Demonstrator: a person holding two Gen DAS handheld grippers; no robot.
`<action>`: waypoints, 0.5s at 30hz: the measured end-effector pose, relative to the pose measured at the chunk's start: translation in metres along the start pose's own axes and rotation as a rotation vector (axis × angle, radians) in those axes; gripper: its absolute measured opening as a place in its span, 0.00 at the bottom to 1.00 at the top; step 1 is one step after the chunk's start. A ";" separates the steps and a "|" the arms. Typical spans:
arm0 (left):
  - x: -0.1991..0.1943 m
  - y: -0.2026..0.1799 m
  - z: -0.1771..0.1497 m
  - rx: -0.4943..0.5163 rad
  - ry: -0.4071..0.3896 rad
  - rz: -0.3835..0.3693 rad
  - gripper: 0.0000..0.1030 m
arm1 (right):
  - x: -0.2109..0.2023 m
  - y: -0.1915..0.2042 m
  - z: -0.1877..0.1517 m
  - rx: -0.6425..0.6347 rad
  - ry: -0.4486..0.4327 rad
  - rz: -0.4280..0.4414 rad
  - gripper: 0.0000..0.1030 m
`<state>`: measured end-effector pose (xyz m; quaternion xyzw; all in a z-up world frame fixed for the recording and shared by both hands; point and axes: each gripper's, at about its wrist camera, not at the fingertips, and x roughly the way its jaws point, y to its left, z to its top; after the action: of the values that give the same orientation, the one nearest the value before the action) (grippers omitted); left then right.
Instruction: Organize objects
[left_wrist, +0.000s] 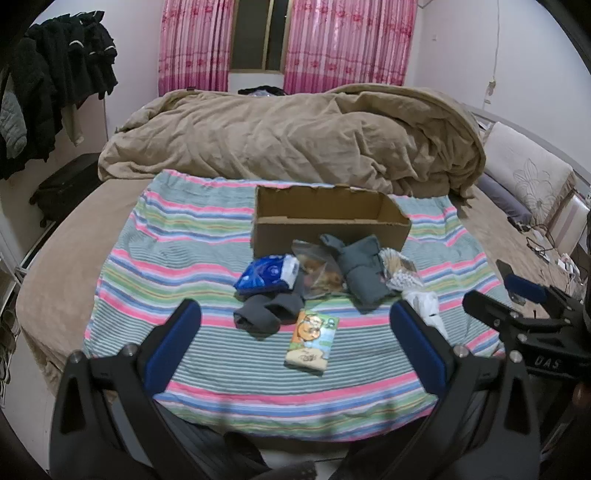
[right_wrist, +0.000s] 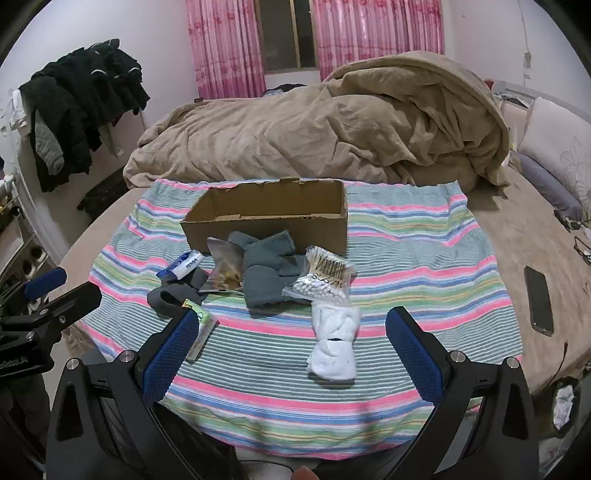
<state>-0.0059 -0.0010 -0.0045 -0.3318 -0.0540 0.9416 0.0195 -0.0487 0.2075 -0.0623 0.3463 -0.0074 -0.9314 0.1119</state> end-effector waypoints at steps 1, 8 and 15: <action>0.000 0.000 0.000 -0.001 0.000 0.000 1.00 | 0.001 0.000 0.000 0.002 0.002 0.000 1.00; 0.002 -0.002 0.000 0.002 0.006 -0.002 1.00 | 0.002 -0.001 0.001 0.006 0.016 0.016 1.00; 0.002 -0.002 -0.001 0.001 0.009 -0.005 1.00 | 0.001 -0.001 0.001 0.007 0.016 0.017 1.00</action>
<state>-0.0068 0.0013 -0.0059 -0.3359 -0.0541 0.9401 0.0223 -0.0505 0.2080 -0.0623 0.3540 -0.0126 -0.9276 0.1187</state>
